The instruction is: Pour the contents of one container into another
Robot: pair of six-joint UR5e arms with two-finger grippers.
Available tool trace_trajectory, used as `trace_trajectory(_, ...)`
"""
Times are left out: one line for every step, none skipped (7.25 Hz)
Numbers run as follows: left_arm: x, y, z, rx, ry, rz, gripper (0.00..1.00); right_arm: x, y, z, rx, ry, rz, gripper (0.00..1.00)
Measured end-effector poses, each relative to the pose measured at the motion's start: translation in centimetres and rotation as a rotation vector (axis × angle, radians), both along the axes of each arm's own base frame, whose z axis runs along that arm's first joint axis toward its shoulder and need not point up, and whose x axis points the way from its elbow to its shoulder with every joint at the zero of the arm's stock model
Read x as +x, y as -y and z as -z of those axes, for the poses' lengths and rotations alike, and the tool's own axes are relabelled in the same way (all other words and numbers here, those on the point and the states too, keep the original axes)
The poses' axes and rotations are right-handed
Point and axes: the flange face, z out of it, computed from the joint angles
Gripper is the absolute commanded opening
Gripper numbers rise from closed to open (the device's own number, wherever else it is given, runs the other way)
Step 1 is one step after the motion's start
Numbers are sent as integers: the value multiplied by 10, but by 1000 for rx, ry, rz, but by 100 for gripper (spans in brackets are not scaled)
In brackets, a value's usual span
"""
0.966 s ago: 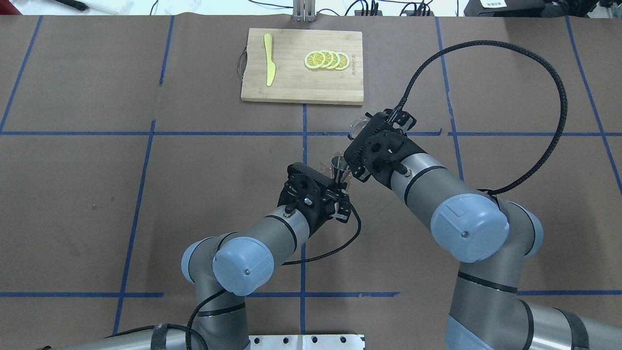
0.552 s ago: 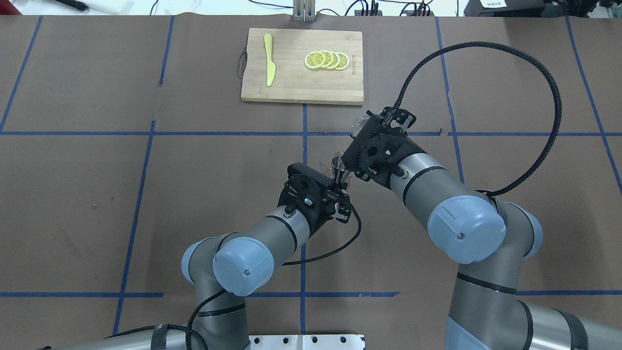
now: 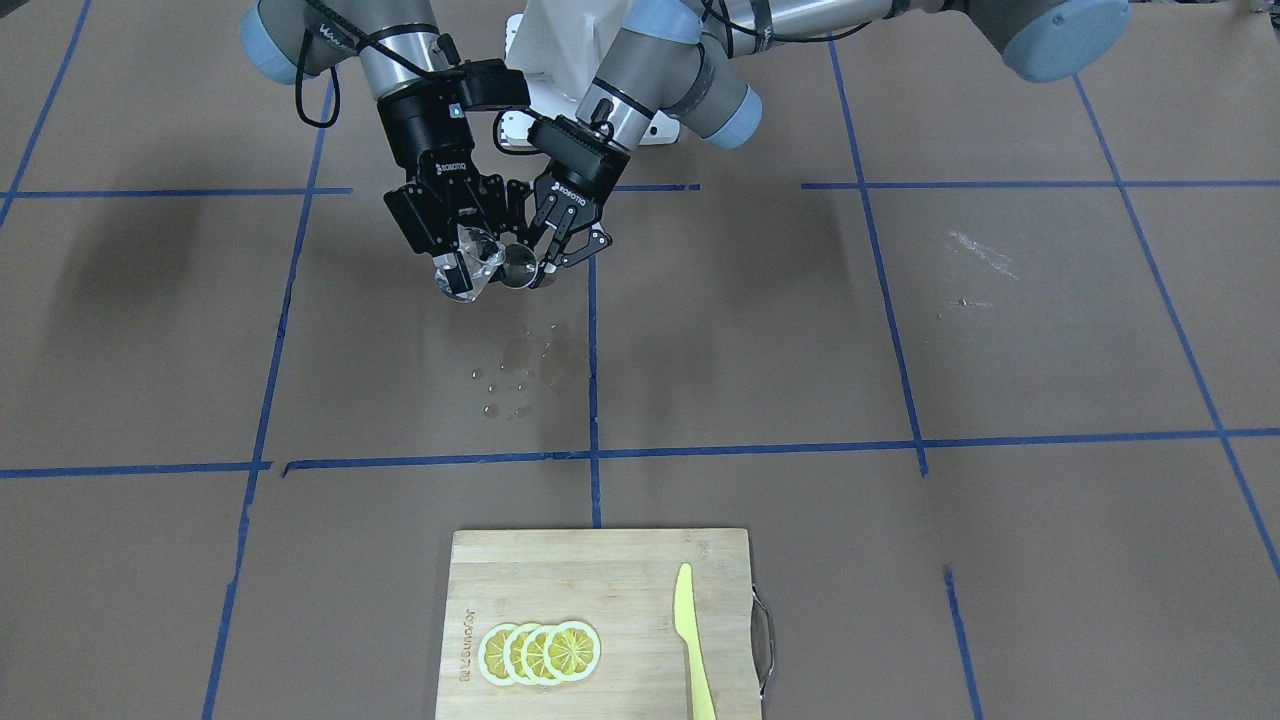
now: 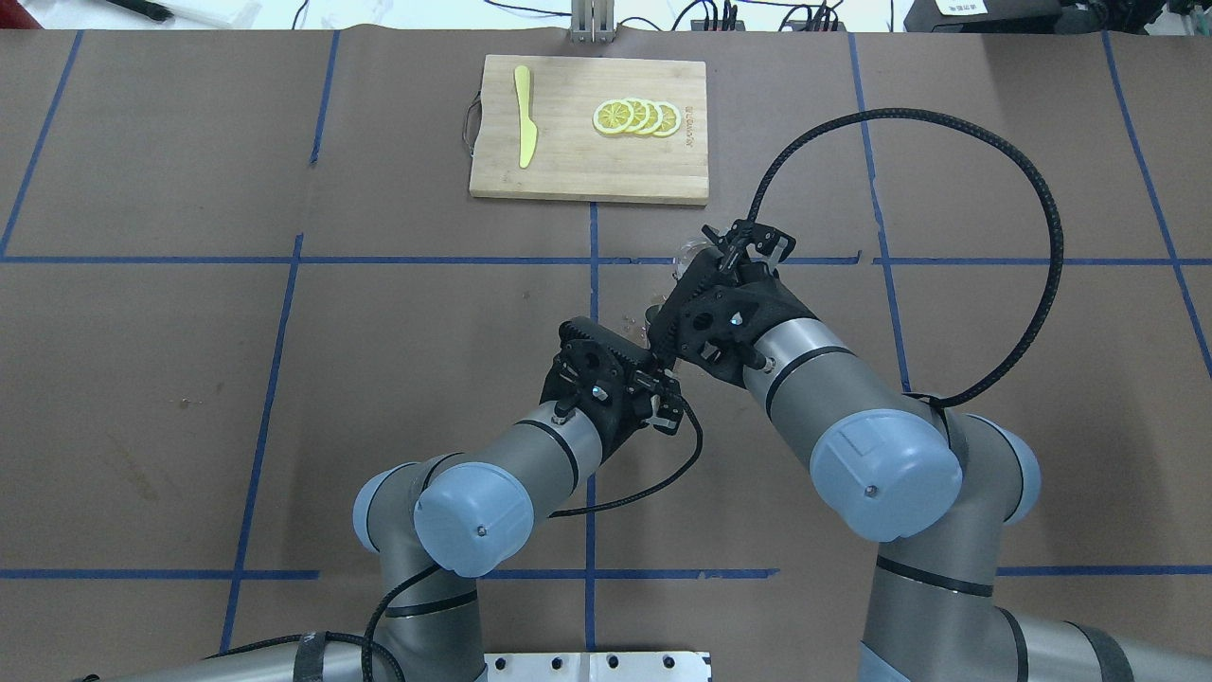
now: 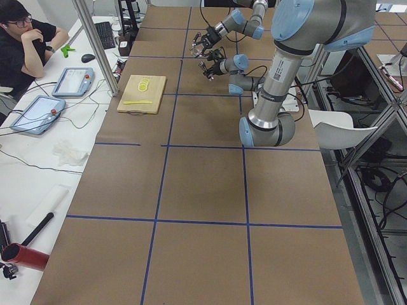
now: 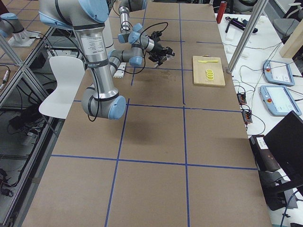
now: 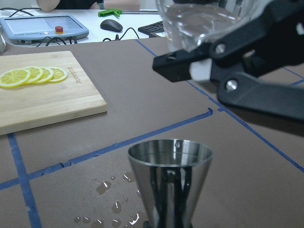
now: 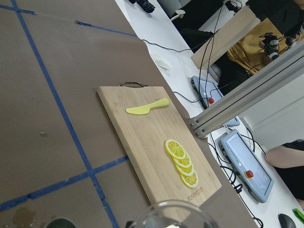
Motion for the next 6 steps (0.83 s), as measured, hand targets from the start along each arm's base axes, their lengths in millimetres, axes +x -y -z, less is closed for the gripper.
trace_trajectory(0, 0, 0, 0, 0, 0, 0, -4, -3, 4, 21, -32, -9, 0)
trace_trajectory(0, 0, 0, 0, 0, 1, 0, -8, -6, 11, 45, -68, -20, 0)
trace_trajectory(0, 0, -1, 0, 1, 0, 0, -11, -7, 16, 58, -92, -24, 0)
trace_trajectory(0, 0, -1, 0, 1, 1, 0, -12, -8, 17, 63, -105, -26, 0)
trace_trajectory(0, 0, -1, 0, 2, 1, 0, -13, -8, 16, 66, -112, -29, 0)
trace_trajectory(0, 0, -1, 0, 2, 1, 0, -13, -8, 15, 69, -121, -30, 0)
